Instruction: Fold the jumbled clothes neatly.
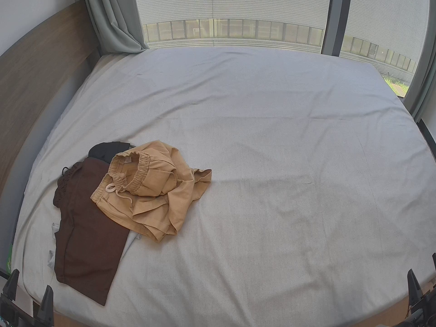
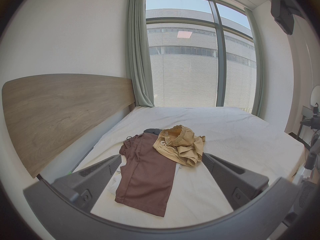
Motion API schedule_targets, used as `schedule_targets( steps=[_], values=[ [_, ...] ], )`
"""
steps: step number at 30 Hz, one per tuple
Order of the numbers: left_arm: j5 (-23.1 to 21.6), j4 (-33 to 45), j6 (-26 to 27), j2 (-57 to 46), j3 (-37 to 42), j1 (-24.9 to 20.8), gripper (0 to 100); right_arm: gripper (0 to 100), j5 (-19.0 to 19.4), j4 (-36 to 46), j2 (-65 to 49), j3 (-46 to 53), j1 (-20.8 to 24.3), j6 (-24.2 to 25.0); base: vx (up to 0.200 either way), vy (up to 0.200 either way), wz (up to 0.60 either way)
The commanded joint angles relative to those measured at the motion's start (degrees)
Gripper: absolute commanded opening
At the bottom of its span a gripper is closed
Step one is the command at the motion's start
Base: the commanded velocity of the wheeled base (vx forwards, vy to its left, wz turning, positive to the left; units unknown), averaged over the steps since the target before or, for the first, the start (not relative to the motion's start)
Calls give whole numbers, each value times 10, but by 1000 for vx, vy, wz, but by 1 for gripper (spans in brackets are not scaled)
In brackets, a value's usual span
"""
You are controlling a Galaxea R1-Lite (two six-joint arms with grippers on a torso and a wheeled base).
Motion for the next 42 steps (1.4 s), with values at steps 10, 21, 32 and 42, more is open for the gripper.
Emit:
schedule_targets(
  steps=[10,21,32,42],
  values=[
    [0,-2,-13,-8,9,0,100,100,8,0,-2,9,0,-2,0,0,0],
    [-4,-1,-7,-8,9,0,100,100,8,-1,-2,9,0,-4,0,0,0],
    [-4,-3,-5,-8,10,0,100,100,9,-1,-2,9,0,-5,0,0,0],
    [-3,-19,-5,-8,-12,1,100,100,9,-1,-2,9,0,-5,0,0,0]
  ],
)
